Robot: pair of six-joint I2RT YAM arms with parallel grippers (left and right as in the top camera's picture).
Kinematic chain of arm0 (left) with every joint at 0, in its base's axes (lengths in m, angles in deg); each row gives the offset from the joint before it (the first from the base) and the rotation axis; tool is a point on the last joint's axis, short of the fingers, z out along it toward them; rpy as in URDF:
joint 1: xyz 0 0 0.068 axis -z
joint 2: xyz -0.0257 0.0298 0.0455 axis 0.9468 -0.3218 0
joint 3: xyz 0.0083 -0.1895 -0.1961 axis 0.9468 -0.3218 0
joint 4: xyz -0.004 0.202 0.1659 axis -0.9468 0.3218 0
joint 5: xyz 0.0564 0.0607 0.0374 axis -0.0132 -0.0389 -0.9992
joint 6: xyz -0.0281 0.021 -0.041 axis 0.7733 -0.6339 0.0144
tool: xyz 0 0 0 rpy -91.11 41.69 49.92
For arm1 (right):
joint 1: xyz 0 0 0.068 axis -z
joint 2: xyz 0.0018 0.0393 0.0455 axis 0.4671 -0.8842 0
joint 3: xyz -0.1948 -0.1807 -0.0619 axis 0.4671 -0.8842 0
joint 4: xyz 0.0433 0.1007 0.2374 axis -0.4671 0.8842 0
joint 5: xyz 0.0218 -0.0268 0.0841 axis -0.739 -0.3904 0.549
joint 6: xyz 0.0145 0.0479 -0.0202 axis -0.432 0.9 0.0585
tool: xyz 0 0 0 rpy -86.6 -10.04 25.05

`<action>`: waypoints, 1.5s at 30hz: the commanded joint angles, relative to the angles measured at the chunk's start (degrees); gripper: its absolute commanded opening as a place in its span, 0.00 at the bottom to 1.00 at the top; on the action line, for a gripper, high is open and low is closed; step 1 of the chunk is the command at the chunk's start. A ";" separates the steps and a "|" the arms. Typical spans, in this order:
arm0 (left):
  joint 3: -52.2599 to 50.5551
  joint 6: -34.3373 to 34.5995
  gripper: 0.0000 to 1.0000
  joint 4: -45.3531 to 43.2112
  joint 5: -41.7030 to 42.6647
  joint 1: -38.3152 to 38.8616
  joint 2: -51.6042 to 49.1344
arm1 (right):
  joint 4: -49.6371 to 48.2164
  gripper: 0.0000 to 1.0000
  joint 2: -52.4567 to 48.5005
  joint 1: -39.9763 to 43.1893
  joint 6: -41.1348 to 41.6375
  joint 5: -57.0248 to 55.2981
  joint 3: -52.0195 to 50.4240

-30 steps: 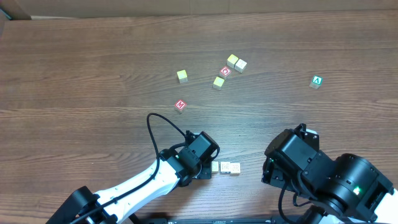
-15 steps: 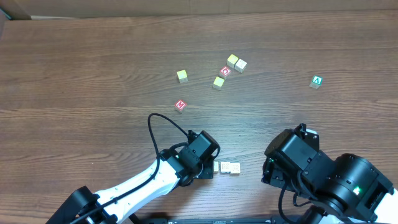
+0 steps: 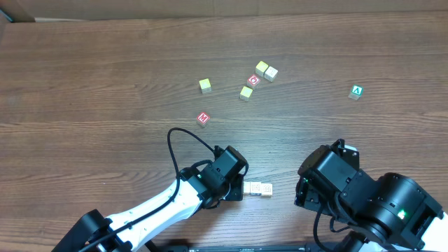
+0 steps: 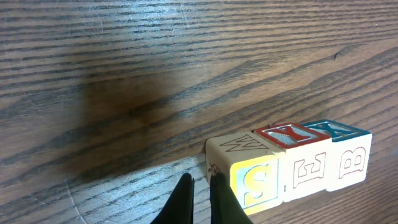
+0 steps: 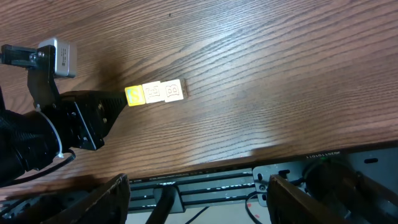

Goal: Flip 4 blocks
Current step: 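Move the left gripper to the red-lettered M block and grasp it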

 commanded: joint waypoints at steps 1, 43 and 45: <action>0.76 -0.90 0.04 0.26 0.76 -0.68 -0.28 | -0.22 0.71 0.35 -0.17 0.11 0.02 1.46; 32.06 8.13 0.30 10.27 0.83 -29.81 -23.69 | -0.24 0.76 0.35 -0.17 0.04 0.00 1.46; 32.39 8.85 0.31 9.14 0.85 -29.81 -23.76 | -0.24 0.77 0.35 -0.17 -0.09 -0.02 1.46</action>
